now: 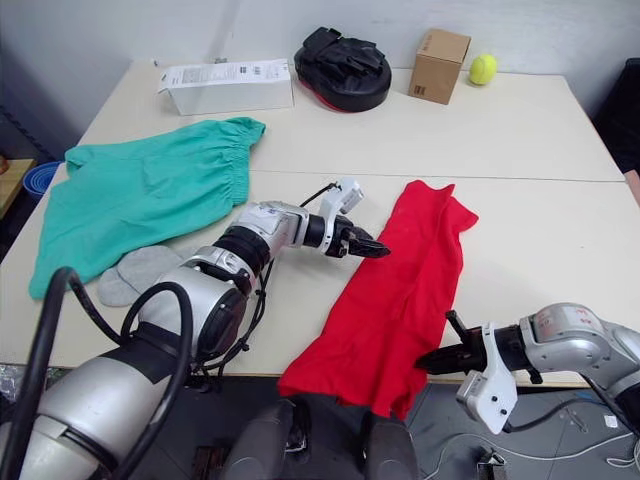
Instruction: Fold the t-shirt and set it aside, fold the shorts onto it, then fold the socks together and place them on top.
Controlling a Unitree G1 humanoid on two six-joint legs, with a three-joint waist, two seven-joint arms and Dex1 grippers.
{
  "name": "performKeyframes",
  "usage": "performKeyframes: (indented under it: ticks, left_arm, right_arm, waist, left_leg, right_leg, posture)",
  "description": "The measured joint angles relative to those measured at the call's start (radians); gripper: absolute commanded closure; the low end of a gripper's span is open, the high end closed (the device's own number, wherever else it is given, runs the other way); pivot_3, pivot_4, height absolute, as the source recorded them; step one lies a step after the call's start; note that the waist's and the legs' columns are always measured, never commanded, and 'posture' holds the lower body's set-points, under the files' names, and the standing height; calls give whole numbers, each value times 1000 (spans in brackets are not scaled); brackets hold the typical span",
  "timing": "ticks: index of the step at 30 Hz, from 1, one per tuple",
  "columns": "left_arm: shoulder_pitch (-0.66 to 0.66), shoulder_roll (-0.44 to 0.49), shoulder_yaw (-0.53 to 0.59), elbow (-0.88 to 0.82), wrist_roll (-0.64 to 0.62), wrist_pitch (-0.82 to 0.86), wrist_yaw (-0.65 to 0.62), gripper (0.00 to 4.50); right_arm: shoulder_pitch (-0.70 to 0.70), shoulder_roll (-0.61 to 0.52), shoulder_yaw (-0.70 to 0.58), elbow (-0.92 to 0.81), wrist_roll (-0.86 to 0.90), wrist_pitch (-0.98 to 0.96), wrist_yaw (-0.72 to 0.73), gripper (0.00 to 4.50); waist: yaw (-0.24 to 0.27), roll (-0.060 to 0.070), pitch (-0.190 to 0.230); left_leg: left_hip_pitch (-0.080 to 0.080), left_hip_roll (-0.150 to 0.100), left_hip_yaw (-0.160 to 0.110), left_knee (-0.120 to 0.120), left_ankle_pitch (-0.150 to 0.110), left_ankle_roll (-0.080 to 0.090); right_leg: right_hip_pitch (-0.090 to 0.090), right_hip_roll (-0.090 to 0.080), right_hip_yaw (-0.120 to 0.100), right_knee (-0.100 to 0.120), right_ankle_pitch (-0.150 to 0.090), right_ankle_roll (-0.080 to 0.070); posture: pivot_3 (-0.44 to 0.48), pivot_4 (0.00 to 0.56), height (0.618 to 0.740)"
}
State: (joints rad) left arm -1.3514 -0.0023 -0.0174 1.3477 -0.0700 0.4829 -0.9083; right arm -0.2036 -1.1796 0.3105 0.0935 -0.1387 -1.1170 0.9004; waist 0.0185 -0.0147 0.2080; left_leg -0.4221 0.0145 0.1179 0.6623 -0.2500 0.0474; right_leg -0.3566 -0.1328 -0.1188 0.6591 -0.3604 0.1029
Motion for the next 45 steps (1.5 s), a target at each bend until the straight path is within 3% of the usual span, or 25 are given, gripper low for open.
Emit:
performKeyframes:
  ticks: [7, 19, 27, 30, 39, 45]
  left_arm:
    - [0, -24, 48, 0, -1, 30, 10, 4376]
    - [0, -6, 177, 2, -13, 6, 210, 4445]
    - [0, 1, 156, 2, 21, -21, 116, 4445]
    - [0, -1, 156, 2, 21, -24, 95, 3863]
    - [0, -34, 133, 2, 43, 11, 75, 1127]
    - [-4, -67, 124, 2, 48, 39, 109, 1127]
  right_arm:
    - [15, -5, -11, -14, 1, 23, -3, 4500]
    - [-29, -4, -12, 72, -36, -11, -24, 4500]
    - [-50, -2, -12, 132, -69, -61, -53, 4500]
    - [-49, -2, -12, 145, -76, -68, -65, 4500]
    - [-41, -2, -12, 144, -88, -79, -86, 4500]
    - [-20, -2, -12, 122, -88, -57, -91, 4500]
  waist:
    - [2, 0, 0]
    - [1, 0, 0]
    - [4, 0, 0]
    - [2, 0, 0]
    - [4, 0, 0]
    - [3, 0, 0]
  left_leg:
    - [0, 0, 0, 0, 0, 0]
    - [0, 0, 0, 0, 0, 0]
    - [0, -1, 0, 0, 0, 0]
    - [0, -1, 0, 0, 0, 0]
    - [0, -1, 0, 0, 0, 0]
    - [0, -1, 0, 0, 0, 0]
  right_leg:
    - [0, 0, 0, 0, 0, 0]
    - [0, 0, 0, 0, 0, 0]
    - [0, 2, -1, 0, 0, 0]
    - [0, 2, -1, 0, 0, 0]
    - [0, 2, -1, 0, 0, 0]
    - [0, 1, -1, 0, 0, 0]
  posture:
    - [0, 150, 740]
    - [0, 150, 740]
    - [0, 150, 740]
    - [0, 150, 740]
    - [0, 150, 740]
    - [0, 150, 740]
